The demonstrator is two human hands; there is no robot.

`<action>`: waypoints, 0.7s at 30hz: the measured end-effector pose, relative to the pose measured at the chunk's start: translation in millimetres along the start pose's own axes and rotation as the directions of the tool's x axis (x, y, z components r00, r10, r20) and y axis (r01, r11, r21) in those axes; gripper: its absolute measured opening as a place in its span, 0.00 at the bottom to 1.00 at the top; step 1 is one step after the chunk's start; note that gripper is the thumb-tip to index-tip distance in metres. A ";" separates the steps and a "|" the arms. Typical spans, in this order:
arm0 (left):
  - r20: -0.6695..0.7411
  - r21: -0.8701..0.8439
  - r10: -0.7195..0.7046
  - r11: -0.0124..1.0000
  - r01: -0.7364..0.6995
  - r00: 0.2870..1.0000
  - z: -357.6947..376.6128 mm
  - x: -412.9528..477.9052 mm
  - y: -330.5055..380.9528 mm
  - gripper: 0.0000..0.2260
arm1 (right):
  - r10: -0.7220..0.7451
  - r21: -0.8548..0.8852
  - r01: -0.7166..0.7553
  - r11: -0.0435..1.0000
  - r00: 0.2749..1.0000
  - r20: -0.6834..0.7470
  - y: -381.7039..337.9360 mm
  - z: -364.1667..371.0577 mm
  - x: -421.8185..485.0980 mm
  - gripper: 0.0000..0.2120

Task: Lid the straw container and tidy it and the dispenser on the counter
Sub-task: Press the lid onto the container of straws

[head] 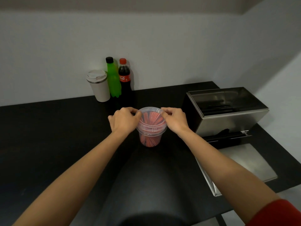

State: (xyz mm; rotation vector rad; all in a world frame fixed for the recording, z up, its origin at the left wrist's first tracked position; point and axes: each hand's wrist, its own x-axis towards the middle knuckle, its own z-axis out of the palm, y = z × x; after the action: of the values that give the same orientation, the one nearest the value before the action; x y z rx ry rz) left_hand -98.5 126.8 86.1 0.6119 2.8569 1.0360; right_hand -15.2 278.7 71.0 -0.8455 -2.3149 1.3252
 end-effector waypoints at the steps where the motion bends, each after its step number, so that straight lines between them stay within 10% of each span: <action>1: -0.008 -0.003 -0.001 1.000 0.001 1.000 0.9 -0.5 -1.1 0.13 | -0.019 -0.019 0.019 1.000 1.000 -0.011 0.7 0.8 -0.4 0.15; 21: -0.104 0.162 0.118 0.982 -0.100 0.988 4.7 -5.5 -3.8 0.14 | -0.221 -0.182 0.210 0.961 0.974 -0.042 4.1 6.2 -6.2 0.16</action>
State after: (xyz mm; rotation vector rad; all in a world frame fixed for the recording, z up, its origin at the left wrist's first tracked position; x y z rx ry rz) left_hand -93.9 124.8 79.6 0.7518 3.0575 0.8922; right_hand -12.6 272.2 64.3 -0.6523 -2.4218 1.0006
